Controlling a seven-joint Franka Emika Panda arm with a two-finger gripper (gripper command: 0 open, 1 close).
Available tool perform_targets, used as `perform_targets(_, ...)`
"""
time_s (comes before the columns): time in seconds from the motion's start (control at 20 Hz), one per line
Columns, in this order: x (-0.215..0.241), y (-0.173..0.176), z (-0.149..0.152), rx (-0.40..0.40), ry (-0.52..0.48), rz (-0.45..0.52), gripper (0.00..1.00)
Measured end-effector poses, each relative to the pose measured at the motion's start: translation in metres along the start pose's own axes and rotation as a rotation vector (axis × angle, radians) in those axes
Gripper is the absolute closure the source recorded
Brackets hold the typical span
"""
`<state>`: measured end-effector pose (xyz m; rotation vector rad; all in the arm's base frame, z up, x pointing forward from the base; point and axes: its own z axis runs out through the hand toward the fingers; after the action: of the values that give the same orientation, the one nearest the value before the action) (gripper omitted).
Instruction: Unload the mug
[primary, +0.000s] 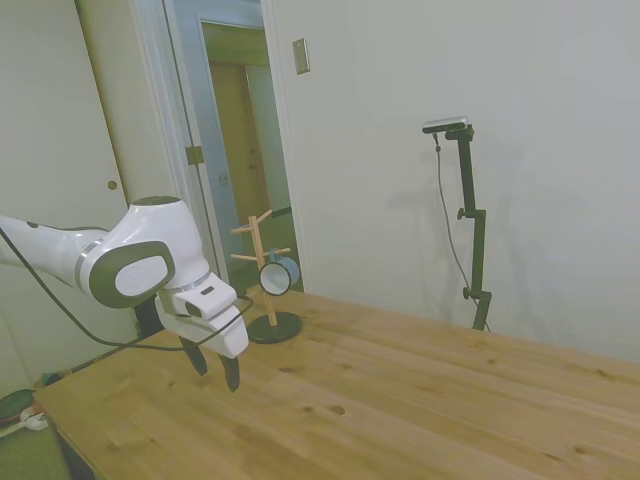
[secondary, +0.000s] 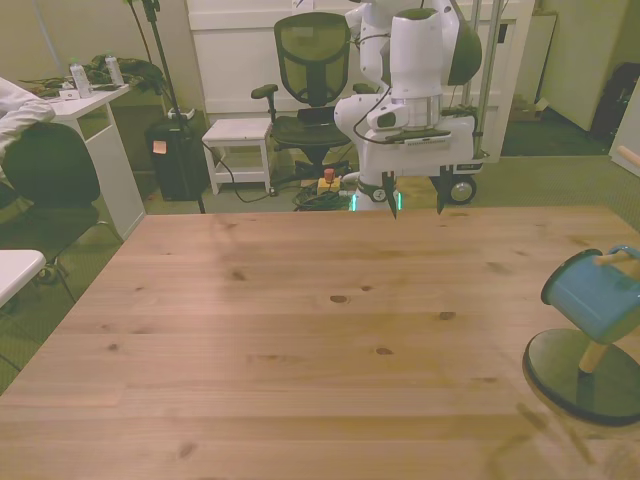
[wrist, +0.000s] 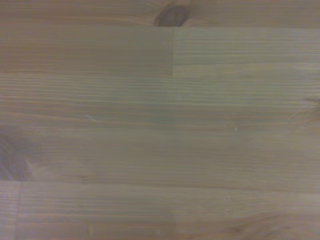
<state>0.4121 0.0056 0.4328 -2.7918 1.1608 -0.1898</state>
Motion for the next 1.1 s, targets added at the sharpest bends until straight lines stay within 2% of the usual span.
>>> perform_targets(0.3,0.002,0.002,0.002,-0.002,-0.004,0.023,0.0)
perform_targets(0.55,0.017,-0.005,-0.011,0.038,0.026,0.033,0.0)
perform_targets(1.1,0.068,-0.08,-0.033,0.154,0.12,-0.003,0.0)
